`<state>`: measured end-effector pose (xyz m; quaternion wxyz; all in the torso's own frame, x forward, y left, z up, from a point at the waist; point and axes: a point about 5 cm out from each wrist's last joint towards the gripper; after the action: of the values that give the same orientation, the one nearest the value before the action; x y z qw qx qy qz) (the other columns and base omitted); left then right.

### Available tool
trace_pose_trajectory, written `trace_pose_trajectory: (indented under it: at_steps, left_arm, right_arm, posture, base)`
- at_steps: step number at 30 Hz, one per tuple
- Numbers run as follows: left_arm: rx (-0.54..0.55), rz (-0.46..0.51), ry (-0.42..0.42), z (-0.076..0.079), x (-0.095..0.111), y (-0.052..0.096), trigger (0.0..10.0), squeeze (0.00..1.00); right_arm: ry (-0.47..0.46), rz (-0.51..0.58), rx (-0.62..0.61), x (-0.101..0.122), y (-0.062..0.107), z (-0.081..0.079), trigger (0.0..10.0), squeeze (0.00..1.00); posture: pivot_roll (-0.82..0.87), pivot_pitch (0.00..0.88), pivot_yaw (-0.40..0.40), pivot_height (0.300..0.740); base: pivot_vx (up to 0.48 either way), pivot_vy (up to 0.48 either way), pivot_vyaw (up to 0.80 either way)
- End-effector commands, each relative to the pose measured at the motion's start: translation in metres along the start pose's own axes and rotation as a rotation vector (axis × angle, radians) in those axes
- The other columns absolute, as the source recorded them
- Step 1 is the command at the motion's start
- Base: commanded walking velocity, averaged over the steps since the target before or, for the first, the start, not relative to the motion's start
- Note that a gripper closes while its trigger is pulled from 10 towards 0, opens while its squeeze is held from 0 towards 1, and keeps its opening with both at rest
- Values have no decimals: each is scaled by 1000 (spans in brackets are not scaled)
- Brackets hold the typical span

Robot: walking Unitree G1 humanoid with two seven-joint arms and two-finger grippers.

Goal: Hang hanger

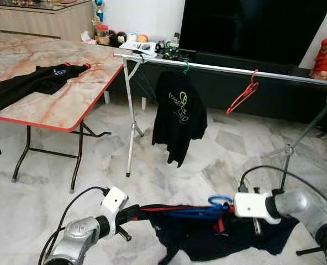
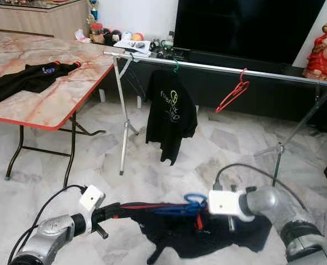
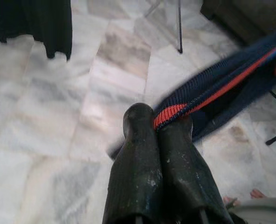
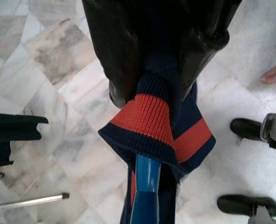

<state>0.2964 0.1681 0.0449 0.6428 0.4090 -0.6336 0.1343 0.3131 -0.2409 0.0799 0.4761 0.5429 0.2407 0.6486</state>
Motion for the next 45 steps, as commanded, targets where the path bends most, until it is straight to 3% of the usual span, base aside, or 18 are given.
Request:
trace_pose_trajectory:
  at_steps: [1,11,14,19,20,23,24,25,26,27,28,29,31,32,33,40,45]
  left_arm:
    - [42,13,5,-16,5,13,0,0]
    - [-115,117,-91,-12,48,29,0,0]
    - [-205,152,-120,0,67,31,0,0]
    - [-287,148,-144,13,77,31,0,0]
    - [-345,144,-144,21,80,31,0,0]
    - [-410,148,-156,32,84,31,0,0]
    - [-453,159,-158,40,88,32,4588,0]
    - [-485,168,-148,45,91,33,7843,0]
    - [-514,174,-146,49,93,36,9255,0]
    - [-535,176,-149,53,95,38,10000,118]
    - [-557,172,-158,58,97,41,10000,549]
    - [-557,172,-158,58,97,41,10000,549]
    - [-591,168,-163,63,98,44,10000,784]
    - [-591,168,-163,63,98,44,10000,784]
    - [-613,157,-168,66,98,46,10000,1000]
    - [-604,131,-194,63,102,50,10000,1000]
    - [-511,88,-219,46,96,54,10000,1000]
  right_arm:
    - [-18,-80,-5,-15,1,-6,0,0]
    - [-56,-73,-142,-7,-37,-23,0,0]
    - [-206,70,-201,15,-55,-26,0,0]
    - [-323,208,-222,37,-66,-26,0,0]
    - [-378,268,-234,47,-68,-24,0,0]
    - [-404,308,-224,54,-70,-23,0,0]
    - [-405,316,-224,57,-71,-22,0,0]
    - [-394,307,-232,57,-71,-21,0,0]
    - [-384,290,-246,57,-71,-20,0,0]
    - [-380,277,-261,56,-70,-18,0,0]
    - [-392,271,-291,56,-69,-14,0,0]
    - [-392,271,-291,56,-69,-14,0,0]
    - [-418,288,-329,60,-67,-9,0,0]
    - [-418,288,-329,60,-67,-9,0,0]
    - [-443,317,-332,64,-68,-7,0,0]
    - [-477,389,-312,79,-70,-5,0,0]
    - [-349,381,-193,75,-65,-10,0,0]
  posture:
    - [123,43,-76,740]
    - [146,48,-73,740]
    - [162,48,-67,740]
    - [166,47,-63,740]
    - [167,47,-61,740]
    - [168,47,-60,740]
    - [168,46,-59,740]
    - [168,46,-59,740]
    - [168,46,-59,740]
    - [170,46,-59,740]
    - [173,46,-60,740]
    - [173,46,-60,740]
    - [173,46,-60,740]
    - [173,46,-60,740]
    - [178,47,-63,740]
    - [181,45,-66,740]
    - [185,43,-69,740]
  base:
    - [0,0,0]
    - [0,0,0]
    - [0,0,0]
    - [0,0,0]
    - [0,0,0]
    - [0,0,0]
    - [0,0,0]
    - [0,0,0]
    - [0,0,0]
    - [0,0,0]
    - [0,0,0]
    - [0,0,0]
    - [0,0,0]
    - [0,0,0]
    - [0,0,0]
    - [0,0,0]
    - [0,0,0]
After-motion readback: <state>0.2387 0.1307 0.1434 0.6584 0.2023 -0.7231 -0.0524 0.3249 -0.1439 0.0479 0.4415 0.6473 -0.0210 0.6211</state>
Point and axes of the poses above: a point about 5 cm out from each wrist's last joint towards the gripper, its own y axis pointing back from the gripper into the wrist, its own x axis along the axis of the wrist's last joint, z = x × y, and after that the axes turned 11 degrees about -y, right-handed
